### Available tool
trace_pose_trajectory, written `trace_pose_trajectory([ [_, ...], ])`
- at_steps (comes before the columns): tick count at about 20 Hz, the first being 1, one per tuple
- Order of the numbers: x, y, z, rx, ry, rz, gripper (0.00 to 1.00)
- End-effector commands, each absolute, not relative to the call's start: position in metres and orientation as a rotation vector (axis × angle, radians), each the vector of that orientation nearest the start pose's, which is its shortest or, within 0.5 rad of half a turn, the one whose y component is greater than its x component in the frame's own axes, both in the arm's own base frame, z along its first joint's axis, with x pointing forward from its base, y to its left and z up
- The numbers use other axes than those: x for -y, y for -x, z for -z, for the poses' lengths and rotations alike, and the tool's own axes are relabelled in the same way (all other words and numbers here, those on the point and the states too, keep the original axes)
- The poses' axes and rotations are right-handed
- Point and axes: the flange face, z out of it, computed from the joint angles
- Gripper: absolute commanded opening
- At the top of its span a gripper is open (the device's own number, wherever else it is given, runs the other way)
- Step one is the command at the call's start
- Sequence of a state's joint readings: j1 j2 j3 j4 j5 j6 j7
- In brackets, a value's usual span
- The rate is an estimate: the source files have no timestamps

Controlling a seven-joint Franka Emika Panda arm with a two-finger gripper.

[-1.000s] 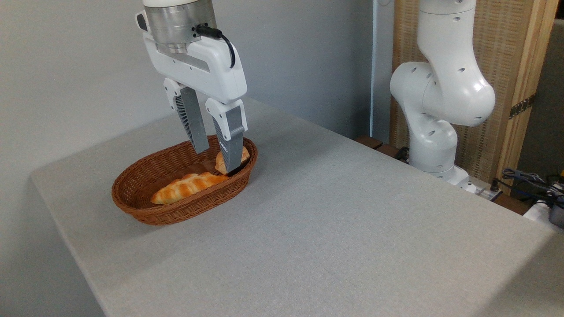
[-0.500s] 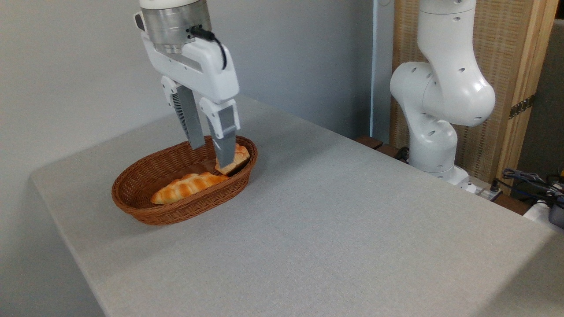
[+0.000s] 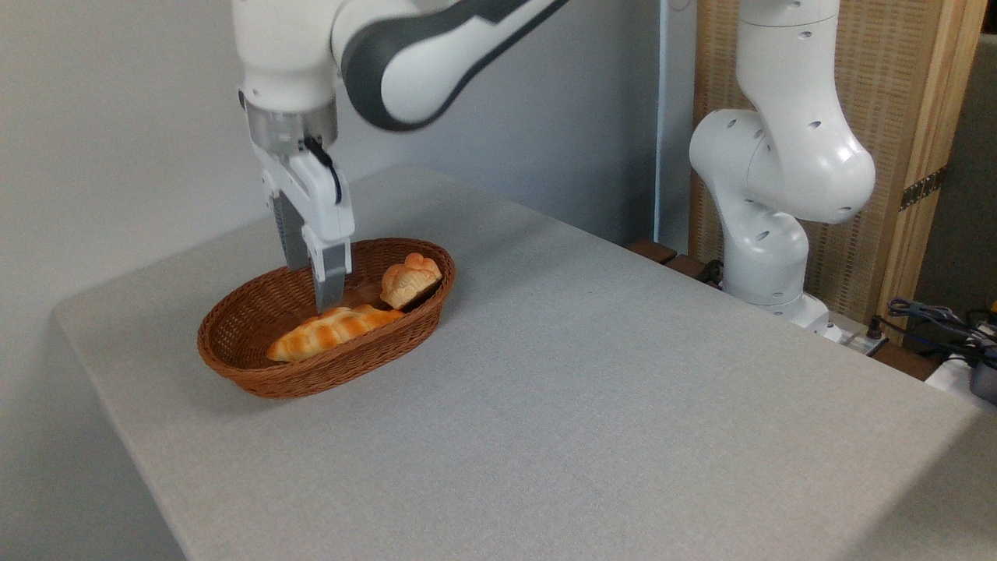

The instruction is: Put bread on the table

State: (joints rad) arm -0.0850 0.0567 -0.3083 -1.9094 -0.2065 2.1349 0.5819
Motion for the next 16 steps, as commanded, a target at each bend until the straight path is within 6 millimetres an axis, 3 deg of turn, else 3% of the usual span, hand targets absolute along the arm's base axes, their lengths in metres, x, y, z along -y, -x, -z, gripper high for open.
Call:
trace_pose_trajectory([
  [1,0.235,-0.538,-0.455,-1.395,2.995,0.326,1.0],
  [4,0.25,-0.537,-0.435,-1.428,2.98,0.345,1.0],
  [9,0.255,-0.53,-0.414,-1.52,2.83,0.289,0.95],
  [13,0.256,-0.53,-0.409,-1.544,2.803,0.276,0.53],
  [16,0.256,-0.531,-0.409,-1.552,2.783,0.273,0.29],
])
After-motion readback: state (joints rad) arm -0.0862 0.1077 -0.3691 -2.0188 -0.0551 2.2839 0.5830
